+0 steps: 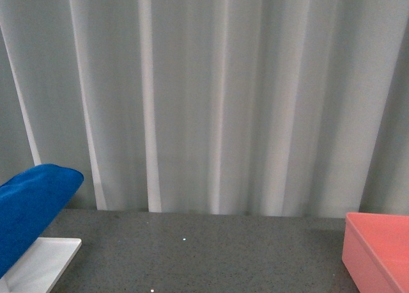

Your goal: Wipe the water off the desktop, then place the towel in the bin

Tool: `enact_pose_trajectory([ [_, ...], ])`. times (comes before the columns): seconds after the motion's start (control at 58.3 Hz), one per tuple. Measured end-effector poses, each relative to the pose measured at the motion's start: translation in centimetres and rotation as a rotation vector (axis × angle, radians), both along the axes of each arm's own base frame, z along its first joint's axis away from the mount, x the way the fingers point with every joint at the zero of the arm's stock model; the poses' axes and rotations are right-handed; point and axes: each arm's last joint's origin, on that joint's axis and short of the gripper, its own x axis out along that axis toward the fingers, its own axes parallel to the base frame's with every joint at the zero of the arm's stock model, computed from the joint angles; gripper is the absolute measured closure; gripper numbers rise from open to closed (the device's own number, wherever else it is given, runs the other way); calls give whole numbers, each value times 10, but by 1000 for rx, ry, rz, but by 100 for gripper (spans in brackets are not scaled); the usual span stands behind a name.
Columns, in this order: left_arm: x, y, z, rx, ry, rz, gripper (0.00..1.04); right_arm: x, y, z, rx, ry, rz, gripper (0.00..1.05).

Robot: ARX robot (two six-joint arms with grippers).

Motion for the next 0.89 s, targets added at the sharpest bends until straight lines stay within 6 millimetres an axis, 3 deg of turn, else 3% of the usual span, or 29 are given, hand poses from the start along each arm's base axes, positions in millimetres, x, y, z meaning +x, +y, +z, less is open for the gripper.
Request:
enact_pose_trajectory([
  [0.893,0,0,0,0,0,0,7,0,0,0,0,0,0,7],
])
